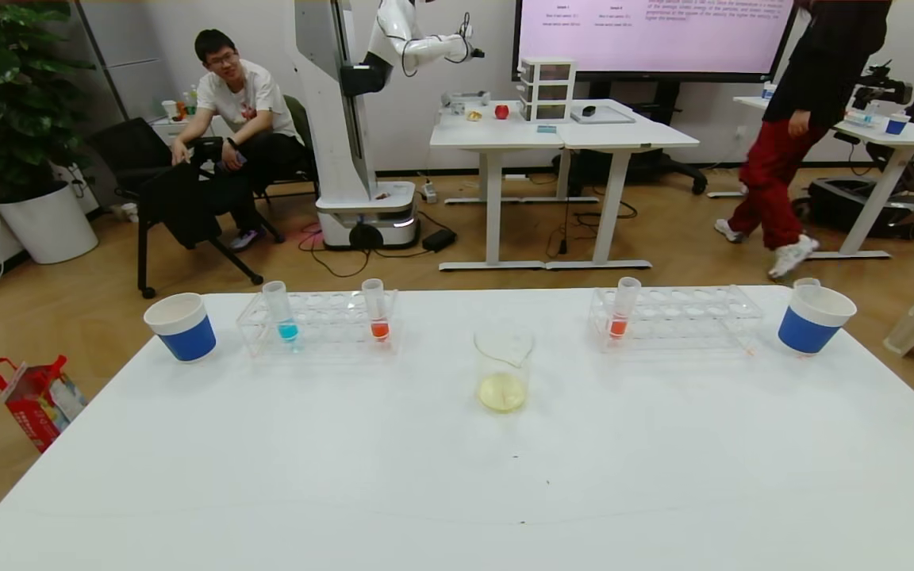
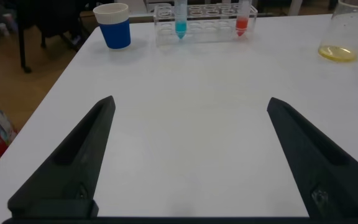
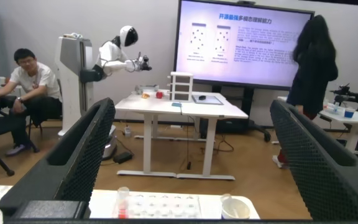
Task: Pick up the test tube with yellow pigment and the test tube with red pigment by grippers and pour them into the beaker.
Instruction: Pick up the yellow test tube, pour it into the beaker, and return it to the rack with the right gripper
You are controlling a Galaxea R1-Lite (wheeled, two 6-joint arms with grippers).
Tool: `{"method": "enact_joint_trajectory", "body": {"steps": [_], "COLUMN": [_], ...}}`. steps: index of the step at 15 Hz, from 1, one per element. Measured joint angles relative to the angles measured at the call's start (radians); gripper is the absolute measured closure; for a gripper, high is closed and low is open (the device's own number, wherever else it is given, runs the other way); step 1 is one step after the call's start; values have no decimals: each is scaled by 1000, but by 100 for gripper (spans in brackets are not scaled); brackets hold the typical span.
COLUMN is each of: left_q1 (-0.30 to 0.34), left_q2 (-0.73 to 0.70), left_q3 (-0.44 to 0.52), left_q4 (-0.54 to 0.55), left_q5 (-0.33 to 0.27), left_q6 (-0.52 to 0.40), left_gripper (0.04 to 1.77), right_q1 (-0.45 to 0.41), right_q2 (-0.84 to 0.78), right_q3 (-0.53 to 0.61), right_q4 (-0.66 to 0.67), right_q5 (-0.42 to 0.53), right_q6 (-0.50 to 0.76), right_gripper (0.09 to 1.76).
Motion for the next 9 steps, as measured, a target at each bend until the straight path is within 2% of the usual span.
{"method": "enact_joint_trajectory", "body": {"steps": [4, 6, 7, 9], "left_q1": [0, 0, 0, 0], "left_q2": [0, 0, 0, 0], "left_q3": [0, 0, 0, 0], "left_q4": [0, 0, 0, 0], "left_q5": [0, 0, 0, 0], "left_q6": [1, 0, 0, 0], "left_gripper": [10, 10, 10, 10], "right_q1": [-13, -16, -16, 25], "right_q2": [-279, -368, -391, -423], "right_q3": [89, 157, 183, 204], "right_q4": [109, 72, 25, 34], "right_q5": [12, 16, 10, -3], "right_q6": [-20, -89, -93, -80], "right_gripper": [11, 11, 11, 11]}}
